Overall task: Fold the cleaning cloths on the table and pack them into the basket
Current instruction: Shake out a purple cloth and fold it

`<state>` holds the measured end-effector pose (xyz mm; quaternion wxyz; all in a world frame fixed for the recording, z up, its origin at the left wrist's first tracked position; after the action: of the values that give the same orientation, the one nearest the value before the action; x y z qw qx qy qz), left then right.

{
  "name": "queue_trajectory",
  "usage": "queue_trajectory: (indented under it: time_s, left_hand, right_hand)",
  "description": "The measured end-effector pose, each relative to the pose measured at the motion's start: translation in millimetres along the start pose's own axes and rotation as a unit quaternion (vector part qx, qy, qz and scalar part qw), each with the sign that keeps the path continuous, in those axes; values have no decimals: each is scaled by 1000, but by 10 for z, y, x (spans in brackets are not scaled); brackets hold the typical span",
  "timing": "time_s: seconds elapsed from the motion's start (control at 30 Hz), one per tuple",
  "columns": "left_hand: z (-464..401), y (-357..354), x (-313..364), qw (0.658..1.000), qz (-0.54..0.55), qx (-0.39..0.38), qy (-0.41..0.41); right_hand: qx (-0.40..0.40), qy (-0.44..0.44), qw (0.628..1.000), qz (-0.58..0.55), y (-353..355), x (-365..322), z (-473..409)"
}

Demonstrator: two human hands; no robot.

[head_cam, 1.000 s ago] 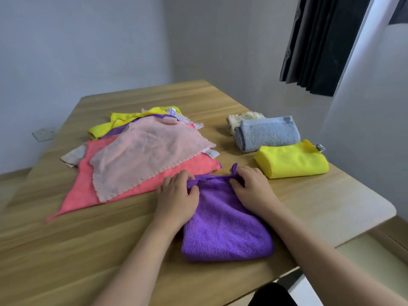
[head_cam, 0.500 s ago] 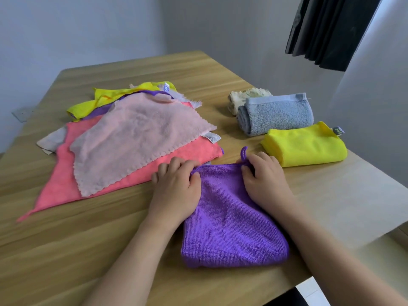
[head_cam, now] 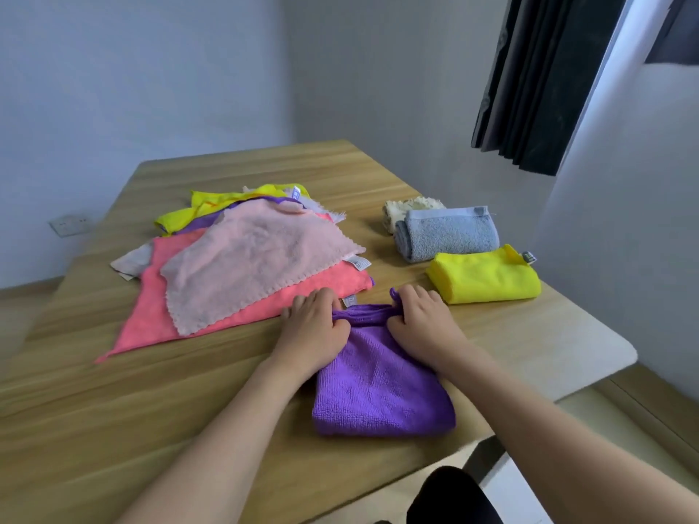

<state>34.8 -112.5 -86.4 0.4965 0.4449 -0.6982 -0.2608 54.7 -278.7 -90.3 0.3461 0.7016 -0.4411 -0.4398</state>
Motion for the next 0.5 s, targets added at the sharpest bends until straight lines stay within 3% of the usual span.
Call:
queue_trajectory:
  time_s: [0.1, 0.23, 0.4, 0.5]
  left_hand:
    - [2, 184, 63, 997, 61, -36, 19]
    - [-65, 662, 299, 989, 139, -53, 3]
    - [-220, 1504, 724, 987, 142, 38, -61]
    - [-129, 1928, 930, 985, 112, 102, -88]
  right_hand:
    - [-19, -22, 992, -122, 265, -59, 16]
    - [-21, 1, 993, -120, 774, -208, -80]
    - [65, 32, 991, -113, 1602, -446, -259]
    - [102, 96, 989, -55, 1993, -600, -143]
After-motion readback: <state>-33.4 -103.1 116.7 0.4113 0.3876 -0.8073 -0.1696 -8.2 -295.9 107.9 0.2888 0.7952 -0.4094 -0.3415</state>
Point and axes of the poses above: each hand's wrist, its own z-axis away from the middle knuckle, its own y-axis out of the back of the hand, x = y × z, the point moved 8 cm from there along -z, towards the middle knuckle, and after that the axes turned 13 degrees about x, right-handed, at the moved point
